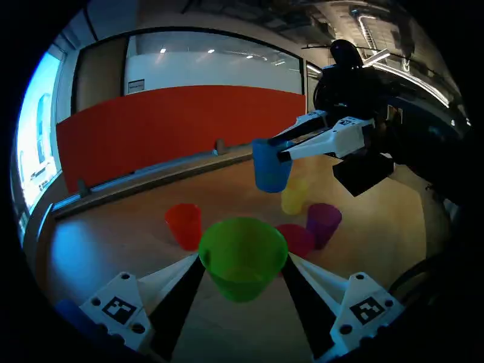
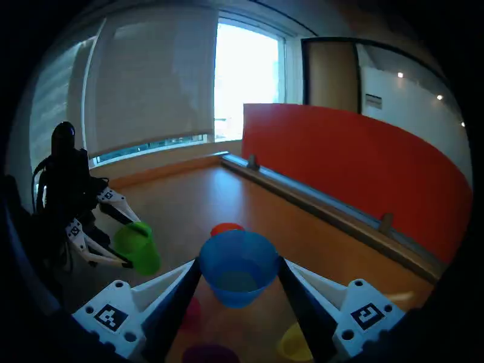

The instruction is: Pour water

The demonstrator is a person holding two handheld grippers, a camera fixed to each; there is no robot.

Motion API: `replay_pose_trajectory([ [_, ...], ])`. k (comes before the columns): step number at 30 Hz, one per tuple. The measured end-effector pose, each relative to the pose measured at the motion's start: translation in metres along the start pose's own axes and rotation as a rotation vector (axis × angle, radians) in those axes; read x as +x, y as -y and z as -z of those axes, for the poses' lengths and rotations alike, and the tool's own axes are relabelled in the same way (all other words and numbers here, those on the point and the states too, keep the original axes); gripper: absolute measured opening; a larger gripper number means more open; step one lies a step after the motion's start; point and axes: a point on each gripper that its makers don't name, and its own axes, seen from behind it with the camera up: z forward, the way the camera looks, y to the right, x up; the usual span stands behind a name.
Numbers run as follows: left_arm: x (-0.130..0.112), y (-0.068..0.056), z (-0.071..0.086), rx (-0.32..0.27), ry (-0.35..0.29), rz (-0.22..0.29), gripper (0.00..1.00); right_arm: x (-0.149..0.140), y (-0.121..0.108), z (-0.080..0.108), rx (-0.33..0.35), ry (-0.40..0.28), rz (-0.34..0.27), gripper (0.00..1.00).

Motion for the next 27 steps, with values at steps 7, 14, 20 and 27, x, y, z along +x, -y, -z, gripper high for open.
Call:
replay_pose_trajectory([
  [7,0.02,-0.007,0.005,0.004,-0.054,-0.019,0.86,0.019,0.007,0.019,-0.023,-0.092,-0.009,0.93],
  [14,0.038,-0.015,0.012,0.012,-0.102,-0.032,0.86,0.034,0.016,0.036,-0.045,-0.161,0.009,0.93],
  [20,0.051,-0.024,0.02,0.003,-0.137,-0.029,0.86,0.045,0.025,0.049,-0.054,-0.223,0.007,0.93],
  [27,0.059,-0.028,0.025,0.007,-0.158,-0.034,0.86,0.056,0.033,0.06,-0.064,-0.28,0.014,0.93],
])
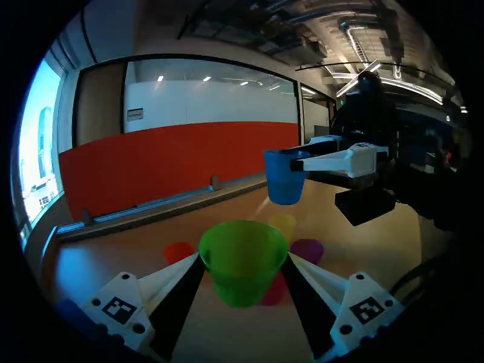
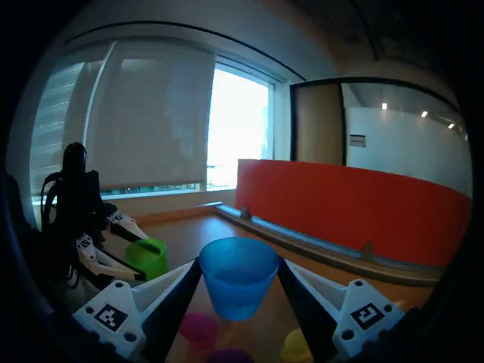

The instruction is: Pour water

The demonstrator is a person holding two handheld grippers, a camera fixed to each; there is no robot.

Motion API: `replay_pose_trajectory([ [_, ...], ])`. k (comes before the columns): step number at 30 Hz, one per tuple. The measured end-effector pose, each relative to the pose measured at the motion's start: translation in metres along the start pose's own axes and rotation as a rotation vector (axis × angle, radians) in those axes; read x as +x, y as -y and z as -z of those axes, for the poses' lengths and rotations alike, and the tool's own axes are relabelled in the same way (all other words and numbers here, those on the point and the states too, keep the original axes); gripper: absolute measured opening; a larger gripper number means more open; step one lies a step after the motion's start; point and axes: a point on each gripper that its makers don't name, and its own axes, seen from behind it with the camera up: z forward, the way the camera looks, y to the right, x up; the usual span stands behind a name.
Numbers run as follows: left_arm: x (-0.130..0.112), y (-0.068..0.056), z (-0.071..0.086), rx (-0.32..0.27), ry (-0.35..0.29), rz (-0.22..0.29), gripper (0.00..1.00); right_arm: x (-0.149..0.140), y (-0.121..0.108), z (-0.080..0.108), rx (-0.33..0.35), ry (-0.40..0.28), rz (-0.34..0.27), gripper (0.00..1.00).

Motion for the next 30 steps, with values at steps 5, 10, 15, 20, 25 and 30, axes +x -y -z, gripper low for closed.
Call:
replay_pose_trajectory([
  [5,0.005,-0.001,0.002,-0.001,-0.015,0.006,0.86,0.006,0.006,0.004,-0.004,-0.034,0.006,0.93],
  [10,0.01,-0.002,0.002,-0.001,-0.035,0.008,0.86,0.011,0.009,0.007,-0.009,-0.062,0.005,0.93],
  [15,0.014,-0.002,0.001,0.004,-0.05,0.008,0.86,0.012,0.011,0.011,-0.01,-0.08,0.0,0.93],
  [20,0.02,-0.003,0.002,0.002,-0.069,0.015,0.86,0.012,0.01,0.014,-0.014,-0.081,-0.003,0.93],
  [25,0.023,-0.004,0.002,-0.002,-0.078,0.024,0.86,0.013,0.009,0.017,-0.017,-0.081,-0.001,0.93],
  [30,0.027,-0.006,0.002,-0.005,-0.091,0.032,0.87,0.014,0.009,0.021,-0.018,-0.084,0.004,0.93],
])
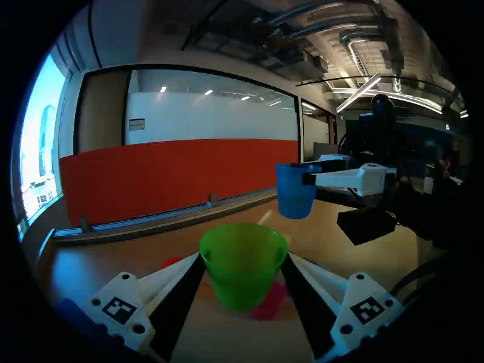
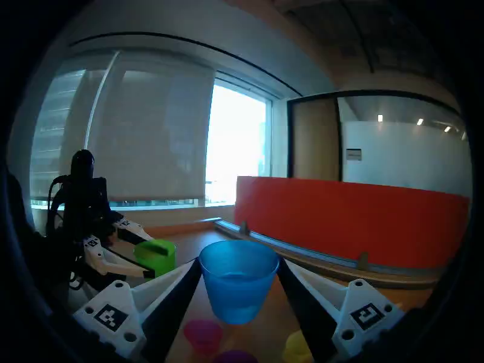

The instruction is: Pour water

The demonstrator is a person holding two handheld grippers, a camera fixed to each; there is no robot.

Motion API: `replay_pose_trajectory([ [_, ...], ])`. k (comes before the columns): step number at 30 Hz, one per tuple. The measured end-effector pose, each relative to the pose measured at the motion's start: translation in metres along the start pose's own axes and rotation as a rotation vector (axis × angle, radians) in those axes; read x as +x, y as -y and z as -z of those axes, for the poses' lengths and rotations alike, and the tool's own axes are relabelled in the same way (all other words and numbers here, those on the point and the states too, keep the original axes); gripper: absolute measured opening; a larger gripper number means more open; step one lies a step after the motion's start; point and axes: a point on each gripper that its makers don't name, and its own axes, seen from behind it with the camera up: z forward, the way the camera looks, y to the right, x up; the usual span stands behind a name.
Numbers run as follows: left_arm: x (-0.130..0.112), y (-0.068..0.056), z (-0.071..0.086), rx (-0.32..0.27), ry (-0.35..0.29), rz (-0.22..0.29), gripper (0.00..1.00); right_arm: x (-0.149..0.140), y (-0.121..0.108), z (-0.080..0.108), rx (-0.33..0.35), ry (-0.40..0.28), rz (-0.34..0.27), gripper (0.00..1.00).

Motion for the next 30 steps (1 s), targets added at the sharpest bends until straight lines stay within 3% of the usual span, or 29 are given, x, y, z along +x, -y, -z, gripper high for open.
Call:
replay_pose_trajectory([
  [15,0.0,-0.012,-0.005,-0.043,-0.009,0.03,0.87,0.008,-0.002,0.003,0.0,-0.004,0.033,0.93],
  [30,-0.005,-0.028,-0.008,-0.116,-0.008,0.042,0.87,0.025,-0.003,0.001,0.002,-0.027,0.147,0.93],
])
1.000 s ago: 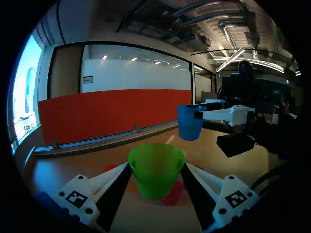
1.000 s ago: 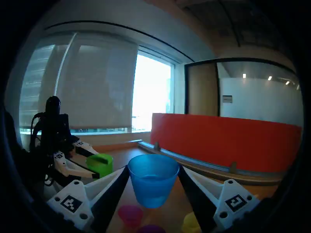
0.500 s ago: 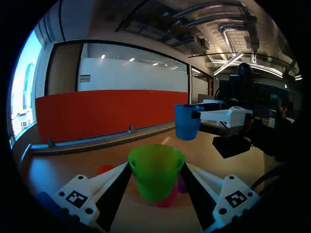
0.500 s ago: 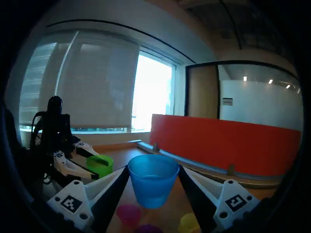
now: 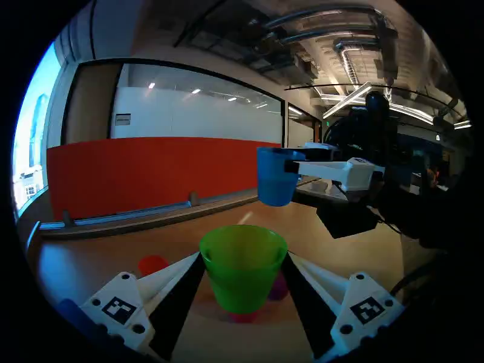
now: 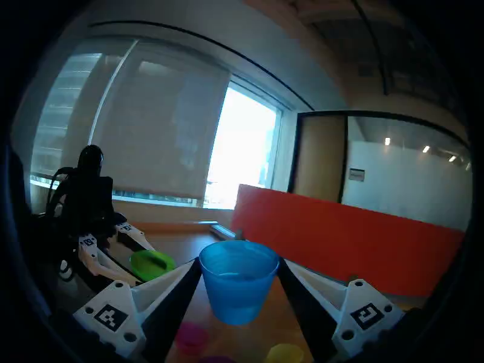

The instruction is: Pour water

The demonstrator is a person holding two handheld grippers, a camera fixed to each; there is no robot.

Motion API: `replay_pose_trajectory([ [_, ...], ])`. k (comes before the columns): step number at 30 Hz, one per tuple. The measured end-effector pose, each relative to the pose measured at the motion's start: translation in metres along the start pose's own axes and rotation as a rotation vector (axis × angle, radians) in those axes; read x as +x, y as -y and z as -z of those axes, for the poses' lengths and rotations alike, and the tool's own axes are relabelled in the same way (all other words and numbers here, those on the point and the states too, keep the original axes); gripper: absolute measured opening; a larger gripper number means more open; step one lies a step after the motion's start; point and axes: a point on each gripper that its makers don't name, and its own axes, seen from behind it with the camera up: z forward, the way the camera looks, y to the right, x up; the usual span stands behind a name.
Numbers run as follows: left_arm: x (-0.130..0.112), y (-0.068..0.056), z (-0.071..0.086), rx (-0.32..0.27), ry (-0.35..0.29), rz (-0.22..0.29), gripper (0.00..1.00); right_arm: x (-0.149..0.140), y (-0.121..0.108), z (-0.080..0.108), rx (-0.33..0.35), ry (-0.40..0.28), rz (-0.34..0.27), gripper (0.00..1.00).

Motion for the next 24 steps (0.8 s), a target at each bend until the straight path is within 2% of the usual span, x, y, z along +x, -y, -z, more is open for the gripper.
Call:
replay_pose_trajectory([
  [6,0.001,-0.009,-0.001,-0.033,-0.003,-0.001,0.86,0.01,0.0,-0.001,0.0,-0.015,0.078,0.93],
  [15,-0.001,-0.017,-0.004,-0.057,0.004,-0.005,0.86,0.028,0.003,-0.004,0.012,-0.039,0.17,0.93],
  [24,0.004,-0.022,-0.006,-0.076,-0.019,0.007,0.86,0.039,0.004,-0.01,0.025,-0.038,0.277,0.93],
])
